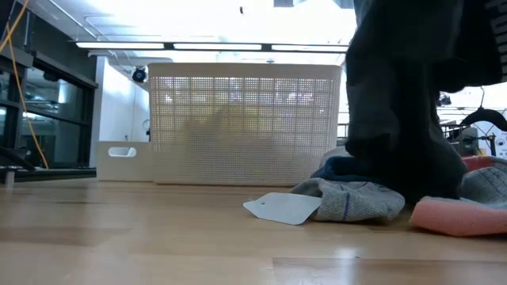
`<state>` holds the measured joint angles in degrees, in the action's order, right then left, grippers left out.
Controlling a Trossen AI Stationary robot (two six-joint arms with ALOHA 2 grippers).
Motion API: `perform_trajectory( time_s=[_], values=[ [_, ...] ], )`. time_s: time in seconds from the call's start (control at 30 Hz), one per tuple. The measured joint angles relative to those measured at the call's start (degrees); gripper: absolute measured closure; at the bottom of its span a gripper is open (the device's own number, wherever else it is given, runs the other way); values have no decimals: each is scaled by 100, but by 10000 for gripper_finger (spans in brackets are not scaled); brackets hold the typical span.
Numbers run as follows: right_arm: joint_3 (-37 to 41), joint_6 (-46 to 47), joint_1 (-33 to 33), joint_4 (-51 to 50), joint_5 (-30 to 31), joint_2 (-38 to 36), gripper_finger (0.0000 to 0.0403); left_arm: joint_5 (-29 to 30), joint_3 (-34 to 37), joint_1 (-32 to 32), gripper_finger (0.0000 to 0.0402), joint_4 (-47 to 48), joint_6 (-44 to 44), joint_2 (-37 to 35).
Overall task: Pick & Place Cloths
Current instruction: Put the gray shorts into the wire basket
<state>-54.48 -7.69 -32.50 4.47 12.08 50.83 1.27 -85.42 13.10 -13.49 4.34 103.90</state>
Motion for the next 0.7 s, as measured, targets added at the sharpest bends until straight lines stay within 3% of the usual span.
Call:
perform_trajectory(
  time_s=[0.43, 0.57, 0.7],
  values=[
    [0, -6, 313, 124, 359, 105, 399, -417, -55, 2, 130, 10, 41, 146],
    [0, -19, 345, 295, 758, 107, 399, -417, -55, 2, 170, 18, 60, 146],
    [0, -171, 427, 715, 777, 230, 399, -417, -55, -2, 234, -7, 51, 146]
  ],
)
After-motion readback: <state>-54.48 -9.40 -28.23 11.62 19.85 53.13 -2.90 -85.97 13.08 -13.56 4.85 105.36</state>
